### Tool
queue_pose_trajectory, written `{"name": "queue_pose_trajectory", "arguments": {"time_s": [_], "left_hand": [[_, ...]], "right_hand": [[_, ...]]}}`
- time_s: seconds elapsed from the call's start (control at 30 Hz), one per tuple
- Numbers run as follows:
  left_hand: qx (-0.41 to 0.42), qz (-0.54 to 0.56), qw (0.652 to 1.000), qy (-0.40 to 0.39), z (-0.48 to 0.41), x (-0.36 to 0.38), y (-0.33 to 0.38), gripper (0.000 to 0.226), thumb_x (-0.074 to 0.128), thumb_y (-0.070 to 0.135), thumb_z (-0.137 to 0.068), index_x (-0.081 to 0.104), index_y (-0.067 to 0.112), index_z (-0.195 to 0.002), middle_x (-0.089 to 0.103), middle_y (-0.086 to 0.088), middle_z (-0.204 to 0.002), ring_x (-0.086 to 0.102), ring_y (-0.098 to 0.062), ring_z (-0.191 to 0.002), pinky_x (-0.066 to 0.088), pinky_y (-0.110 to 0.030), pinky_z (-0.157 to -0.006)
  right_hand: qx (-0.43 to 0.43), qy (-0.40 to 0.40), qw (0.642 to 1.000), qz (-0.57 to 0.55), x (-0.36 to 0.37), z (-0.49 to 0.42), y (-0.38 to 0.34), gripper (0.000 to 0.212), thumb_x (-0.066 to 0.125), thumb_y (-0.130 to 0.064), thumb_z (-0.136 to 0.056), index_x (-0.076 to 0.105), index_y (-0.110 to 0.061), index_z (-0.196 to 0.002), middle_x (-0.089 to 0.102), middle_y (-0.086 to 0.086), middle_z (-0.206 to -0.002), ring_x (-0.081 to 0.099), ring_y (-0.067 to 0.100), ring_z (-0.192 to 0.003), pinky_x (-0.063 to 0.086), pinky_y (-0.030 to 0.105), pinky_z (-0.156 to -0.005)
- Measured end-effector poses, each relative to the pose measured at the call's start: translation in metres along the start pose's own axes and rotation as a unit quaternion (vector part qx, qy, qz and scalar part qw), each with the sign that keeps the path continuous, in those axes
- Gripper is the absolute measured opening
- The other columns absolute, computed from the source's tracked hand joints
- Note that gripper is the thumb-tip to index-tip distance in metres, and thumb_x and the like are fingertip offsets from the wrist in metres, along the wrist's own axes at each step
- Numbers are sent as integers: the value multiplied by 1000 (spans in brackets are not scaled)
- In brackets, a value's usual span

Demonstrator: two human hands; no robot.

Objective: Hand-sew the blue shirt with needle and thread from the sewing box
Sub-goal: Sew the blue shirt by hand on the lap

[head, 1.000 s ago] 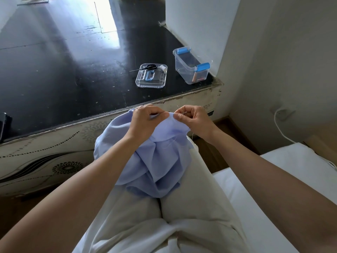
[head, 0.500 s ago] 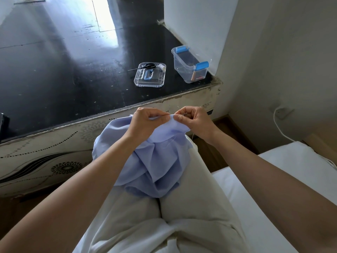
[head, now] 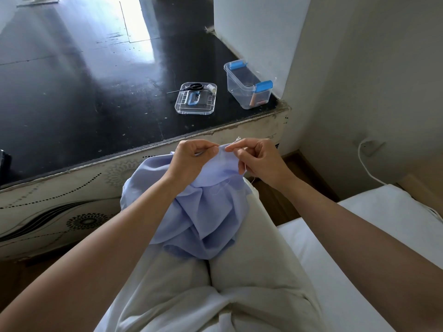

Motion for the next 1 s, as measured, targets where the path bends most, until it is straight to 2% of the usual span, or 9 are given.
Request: {"name": "queue_pose_trajectory", "arguments": {"time_s": [0.07,0.17,0.33,0.53,0.67,0.73,0.87,0.93,1.0], "left_hand": [[-7,13,1000,1,1,0,1,15,61,4,-93,71,16,-96,68,-7,-87,62,-3,-75,53,-23,-77],[-13,11,1000,6,0,-1,2,13,62,5,-93,72,13,-96,70,-11,-90,62,-17,-82,54,-29,-79],[-10,6,1000,5,0,-2,5,13,61,7,-93,71,16,-94,68,-9,-88,61,-17,-79,53,-28,-77],[0,-13,1000,4,-1,-2,4,14,62,6,-93,71,16,-98,69,-8,-89,63,-18,-81,53,-21,-74],[18,-49,999,8,-2,-3,3,17,63,5,-91,72,17,-98,72,-7,-89,64,-17,-80,53,-22,-74],[32,-95,995,9,-3,-3,2,14,65,6,-91,76,14,-95,73,-4,-90,67,-17,-83,56,-29,-78],[64,-162,985,8,0,-1,6,13,66,14,-91,78,12,-97,75,-1,-94,69,-17,-86,56,-32,-80],[77,-181,980,8,1,0,9,14,66,18,-91,78,13,-98,75,-2,-93,69,-18,-84,56,-30,-78],[83,-197,977,6,2,1,11,14,66,20,-92,78,13,-97,75,-2,-91,68,-18,-81,55,-31,-76]], "right_hand": [[-2,-3,1000,4,1,1,-1,22,55,-11,-98,69,-4,-113,65,5,-67,60,2,-55,46,6,-56],[-2,-9,1000,0,1,0,1,22,55,-13,-98,69,-7,-113,69,18,-76,60,5,-55,46,8,-55],[5,-24,1000,2,2,-1,2,24,52,-11,-99,68,-4,-116,67,9,-77,58,3,-54,45,9,-52],[-3,-33,999,9,3,-2,2,24,52,-11,-99,68,-6,-116,68,16,-79,57,5,-54,46,11,-51],[-7,-45,998,46,4,-3,2,23,52,-11,-99,67,-8,-116,63,7,-66,55,6,-50,46,11,-51],[-7,-58,996,71,5,-3,0,26,52,-10,-98,63,-9,-122,59,-3,-59,55,5,-49,46,10,-53],[12,-124,989,83,11,-4,-1,44,49,-10,-99,46,-16,-143,62,1,-64,59,10,-52,51,13,-58],[18,-160,981,107,15,-4,1,37,47,-15,-100,52,-20,-137,68,7,-79,65,17,-64,52,14,-60],[32,-161,980,116,14,-3,2,25,47,-16,-100,57,-18,-123,67,12,-81,64,18,-63,50,12,-57]]}}
Point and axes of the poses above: each hand's wrist, its own z-axis away from the middle knuckle, its own x-axis out of the palm, y = z × x, the point moved 6 cm from there along -z, towards the middle knuckle
